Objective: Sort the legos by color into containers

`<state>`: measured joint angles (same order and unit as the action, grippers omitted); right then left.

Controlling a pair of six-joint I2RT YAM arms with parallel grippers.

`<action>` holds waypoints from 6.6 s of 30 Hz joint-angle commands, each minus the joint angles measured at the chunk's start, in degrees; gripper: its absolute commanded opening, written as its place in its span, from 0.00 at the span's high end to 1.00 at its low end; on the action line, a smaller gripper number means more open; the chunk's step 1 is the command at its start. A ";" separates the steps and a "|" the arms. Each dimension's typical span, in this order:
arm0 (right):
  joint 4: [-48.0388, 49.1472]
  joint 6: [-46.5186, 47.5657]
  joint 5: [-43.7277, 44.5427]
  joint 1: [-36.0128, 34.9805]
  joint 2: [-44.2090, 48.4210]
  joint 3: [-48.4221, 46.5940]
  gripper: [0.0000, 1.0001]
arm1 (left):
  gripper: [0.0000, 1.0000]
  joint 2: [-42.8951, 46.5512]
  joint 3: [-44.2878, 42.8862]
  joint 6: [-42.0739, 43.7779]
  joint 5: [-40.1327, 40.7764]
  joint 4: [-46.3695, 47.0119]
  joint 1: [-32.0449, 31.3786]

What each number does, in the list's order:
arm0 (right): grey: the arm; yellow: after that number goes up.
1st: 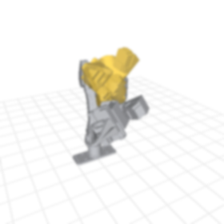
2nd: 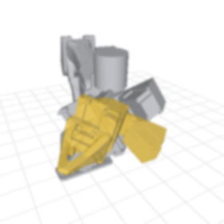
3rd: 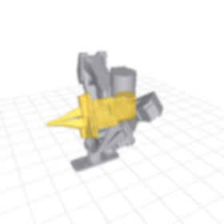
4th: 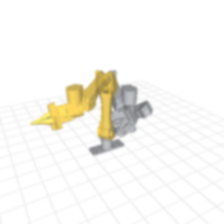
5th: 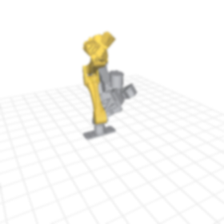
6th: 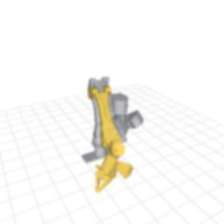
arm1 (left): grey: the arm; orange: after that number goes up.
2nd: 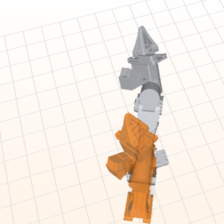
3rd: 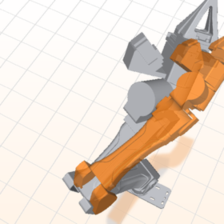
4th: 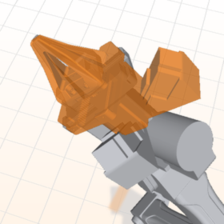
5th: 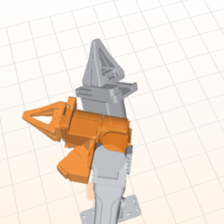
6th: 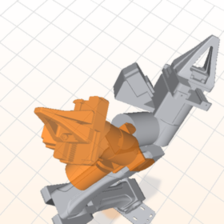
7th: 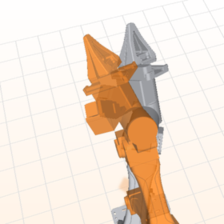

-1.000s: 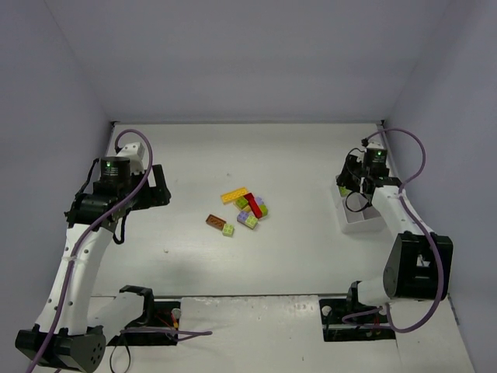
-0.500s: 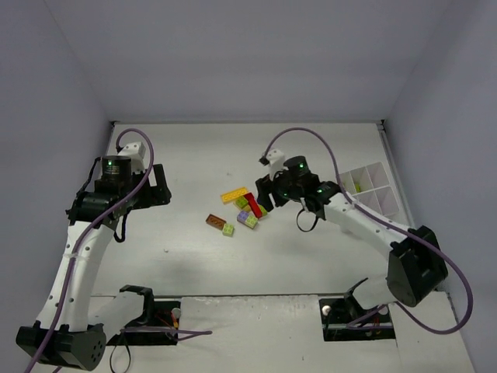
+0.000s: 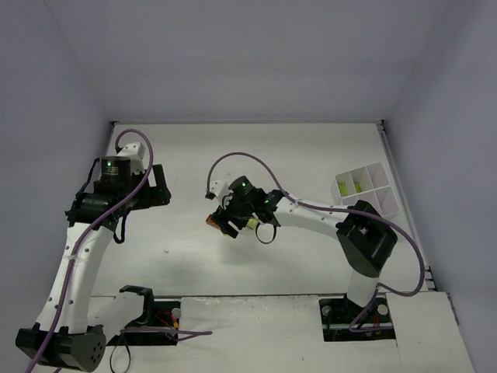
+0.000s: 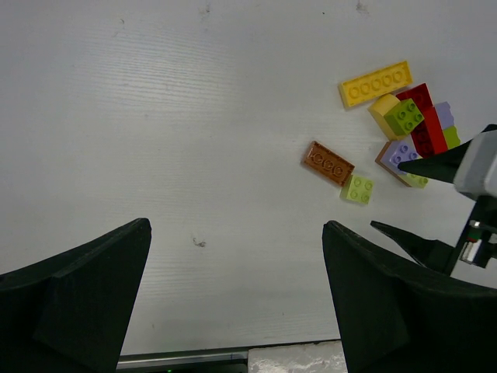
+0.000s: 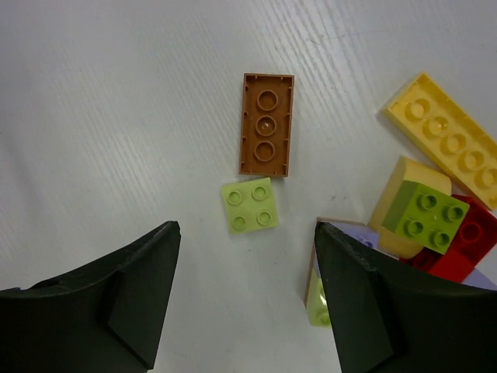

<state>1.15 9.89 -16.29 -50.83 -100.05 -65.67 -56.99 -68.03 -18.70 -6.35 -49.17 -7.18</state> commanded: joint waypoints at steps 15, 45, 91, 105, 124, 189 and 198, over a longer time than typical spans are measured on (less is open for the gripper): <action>1.84 3.56 3.55 -2.17 -9.20 -4.91 0.48 | 0.15 0.83 -0.70 0.07 1.25 1.09 -0.29; -5.89 -12.87 24.20 40.36 21.47 9.50 1.00 | 0.15 -1.02 -1.49 -0.81 -0.86 2.59 -0.38; -4.85 -14.92 18.15 45.04 21.29 7.84 0.58 | 0.15 -0.58 -0.52 -0.64 -0.86 2.50 -0.38; 1.57 -3.04 5.58 13.05 14.03 -1.65 0.38 | 0.15 -0.58 -1.93 -0.64 -0.16 1.62 -0.29; 0.96 0.75 4.69 -3.13 -15.77 -20.20 0.38 | 0.15 3.03 -0.61 -0.73 2.22 -0.84 -0.29; -17.49 -14.11 32.12 41.85 32.02 12.50 1.00 | 0.15 -1.72 -2.37 -2.13 -2.70 3.81 -0.38; -19.69 -12.62 30.10 44.94 28.42 11.88 0.98 | 0.15 -1.81 -2.81 -1.87 -2.53 3.38 -0.38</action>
<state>-18.37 -3.62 14.50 -6.35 -71.33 -52.90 -58.50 -67.83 -20.23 -8.56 -48.12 -7.18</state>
